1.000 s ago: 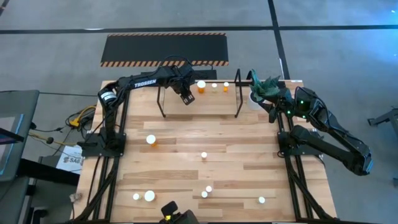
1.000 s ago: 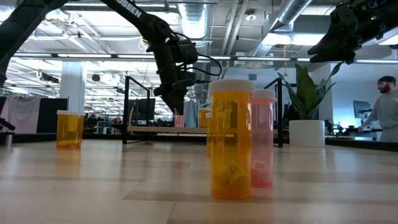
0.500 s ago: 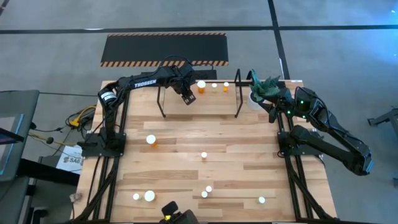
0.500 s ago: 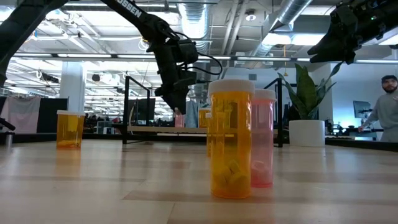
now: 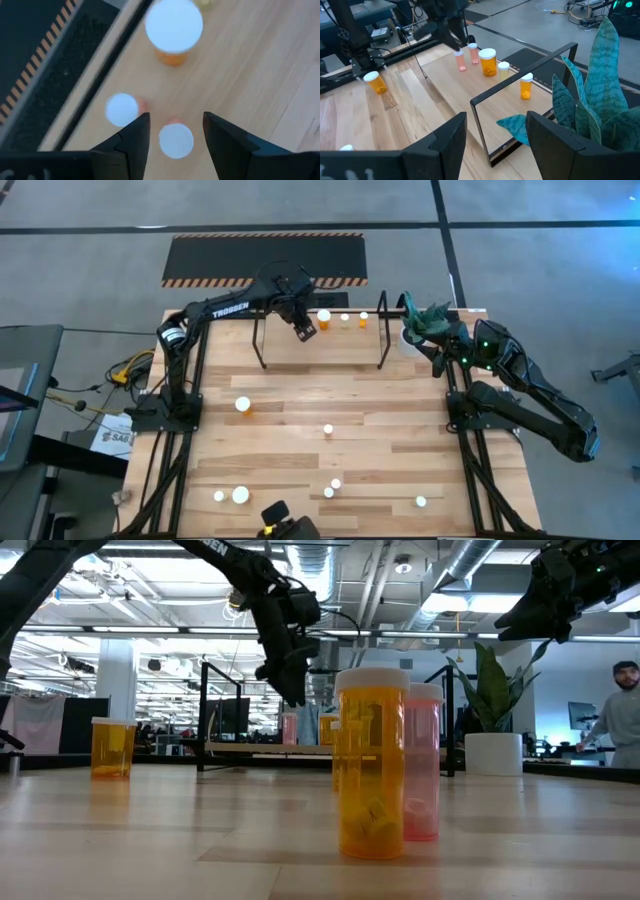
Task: Pick and place medicine bottles onto shelf by color
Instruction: Put the top large orange pill bottle on the shelf aligned with the other large orange pill bottle
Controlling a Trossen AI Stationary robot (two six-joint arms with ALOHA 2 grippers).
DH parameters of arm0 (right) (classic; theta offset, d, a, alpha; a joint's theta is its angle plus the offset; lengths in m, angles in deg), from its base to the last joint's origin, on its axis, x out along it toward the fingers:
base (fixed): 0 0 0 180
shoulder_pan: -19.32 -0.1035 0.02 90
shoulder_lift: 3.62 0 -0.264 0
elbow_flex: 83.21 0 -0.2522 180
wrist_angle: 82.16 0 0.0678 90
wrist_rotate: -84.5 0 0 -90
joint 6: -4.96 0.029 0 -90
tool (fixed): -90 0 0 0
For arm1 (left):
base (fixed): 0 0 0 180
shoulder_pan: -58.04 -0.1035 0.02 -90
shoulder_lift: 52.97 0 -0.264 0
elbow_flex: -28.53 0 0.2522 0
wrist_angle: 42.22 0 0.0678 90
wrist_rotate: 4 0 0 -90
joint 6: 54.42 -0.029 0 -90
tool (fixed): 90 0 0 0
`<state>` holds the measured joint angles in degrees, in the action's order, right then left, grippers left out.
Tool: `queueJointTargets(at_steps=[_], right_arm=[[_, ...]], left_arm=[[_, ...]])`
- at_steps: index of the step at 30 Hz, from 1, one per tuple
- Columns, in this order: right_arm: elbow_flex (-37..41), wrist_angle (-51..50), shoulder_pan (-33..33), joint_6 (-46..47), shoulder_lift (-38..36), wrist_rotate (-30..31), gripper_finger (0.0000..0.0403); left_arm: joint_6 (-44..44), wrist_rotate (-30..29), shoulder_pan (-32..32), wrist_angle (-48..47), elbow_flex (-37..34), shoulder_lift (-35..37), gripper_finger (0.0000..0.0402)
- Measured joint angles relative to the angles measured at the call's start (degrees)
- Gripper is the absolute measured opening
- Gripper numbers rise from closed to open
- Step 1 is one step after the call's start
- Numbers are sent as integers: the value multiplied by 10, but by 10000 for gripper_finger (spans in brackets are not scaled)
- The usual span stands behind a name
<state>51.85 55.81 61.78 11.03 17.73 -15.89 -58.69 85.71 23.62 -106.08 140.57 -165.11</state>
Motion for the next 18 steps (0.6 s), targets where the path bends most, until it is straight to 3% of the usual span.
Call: queueJointTargets(at_steps=[10, 13, 18], right_arm=[[0, 0, 0, 0, 0, 0, 226], [0, 0, 0, 0, 0, 0, 226], [0, 0, 0, 0, 0, 0, 226]], left_arm=[[2, -11, 29, -204, 137, 2, 168], [13, -14, 53, -239, 143, 26, 168], [68, -82, 108, -263, 118, 83, 168]])
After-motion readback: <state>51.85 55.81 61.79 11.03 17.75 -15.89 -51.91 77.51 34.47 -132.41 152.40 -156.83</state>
